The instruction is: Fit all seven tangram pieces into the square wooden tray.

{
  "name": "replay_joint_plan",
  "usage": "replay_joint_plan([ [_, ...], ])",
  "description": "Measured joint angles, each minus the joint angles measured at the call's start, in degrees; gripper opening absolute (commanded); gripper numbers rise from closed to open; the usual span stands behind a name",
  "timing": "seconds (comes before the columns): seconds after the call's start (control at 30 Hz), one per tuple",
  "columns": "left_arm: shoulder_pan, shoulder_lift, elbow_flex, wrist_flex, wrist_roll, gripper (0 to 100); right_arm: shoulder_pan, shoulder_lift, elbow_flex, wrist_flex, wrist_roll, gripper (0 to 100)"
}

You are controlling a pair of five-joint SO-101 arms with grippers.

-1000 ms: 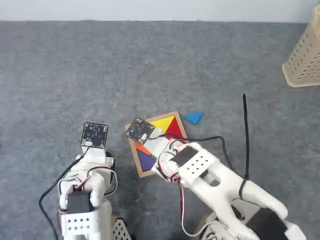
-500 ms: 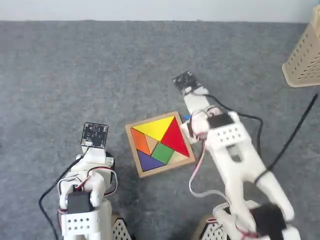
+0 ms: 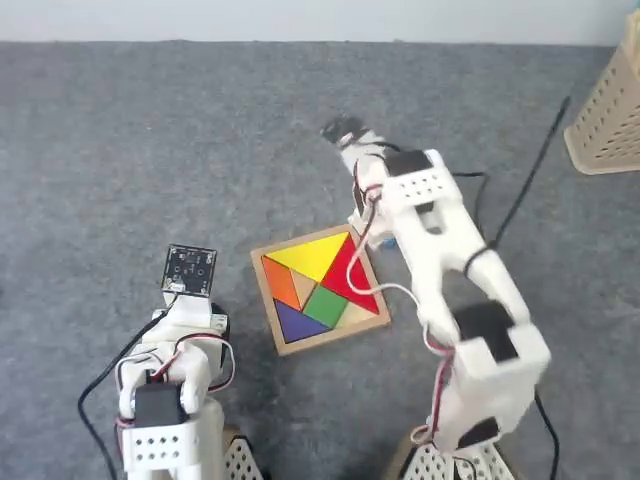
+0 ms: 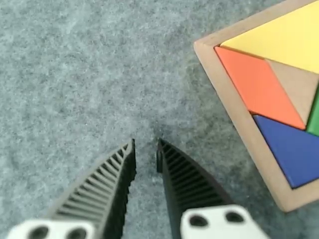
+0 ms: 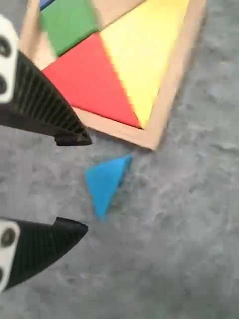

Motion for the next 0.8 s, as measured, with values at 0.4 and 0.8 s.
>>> replay_joint_plan([
  [0.4,0.0,0.0,0.0,0.0,0.0,7,1.3,10.1,-6.6,5.8,40.5,23.8],
  [0.8,0.0,0.0,0.0,0.0,0.0,7,3.8,14.7,-7.8,4.1,40.8,23.7],
])
